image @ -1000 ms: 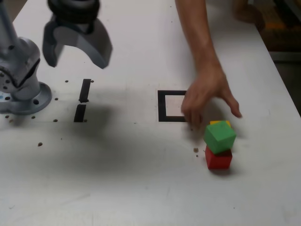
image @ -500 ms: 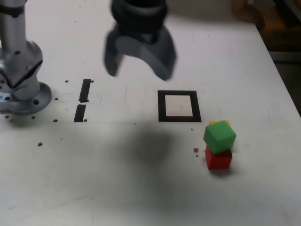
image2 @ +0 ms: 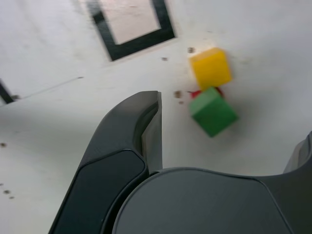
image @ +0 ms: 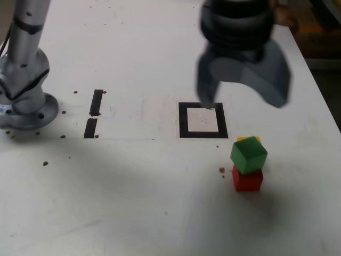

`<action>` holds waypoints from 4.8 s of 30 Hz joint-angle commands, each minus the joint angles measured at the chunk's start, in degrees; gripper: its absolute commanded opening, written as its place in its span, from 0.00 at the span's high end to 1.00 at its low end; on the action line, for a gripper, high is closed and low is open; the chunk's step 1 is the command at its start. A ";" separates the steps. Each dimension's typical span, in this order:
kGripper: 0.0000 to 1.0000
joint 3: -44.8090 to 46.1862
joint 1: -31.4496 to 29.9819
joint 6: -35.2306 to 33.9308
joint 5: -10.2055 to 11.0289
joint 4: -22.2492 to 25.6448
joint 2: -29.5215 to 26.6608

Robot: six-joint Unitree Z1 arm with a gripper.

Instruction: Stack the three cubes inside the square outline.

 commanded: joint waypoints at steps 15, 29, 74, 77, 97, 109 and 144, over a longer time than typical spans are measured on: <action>0.03 -0.93 -0.11 2.64 -7.32 0.76 4.69; 0.06 0.16 -0.73 6.36 -7.33 0.54 8.96; 0.68 10.63 0.04 1.15 -4.39 0.30 0.18; 0.68 17.79 0.02 -0.91 -4.76 -0.76 -3.92; 0.68 53.39 -2.19 -9.00 -9.47 -23.61 -14.26; 0.67 58.18 -1.39 -8.54 -9.56 -30.71 -13.43; 0.09 6.78 -8.66 -24.26 -3.62 -4.88 -1.42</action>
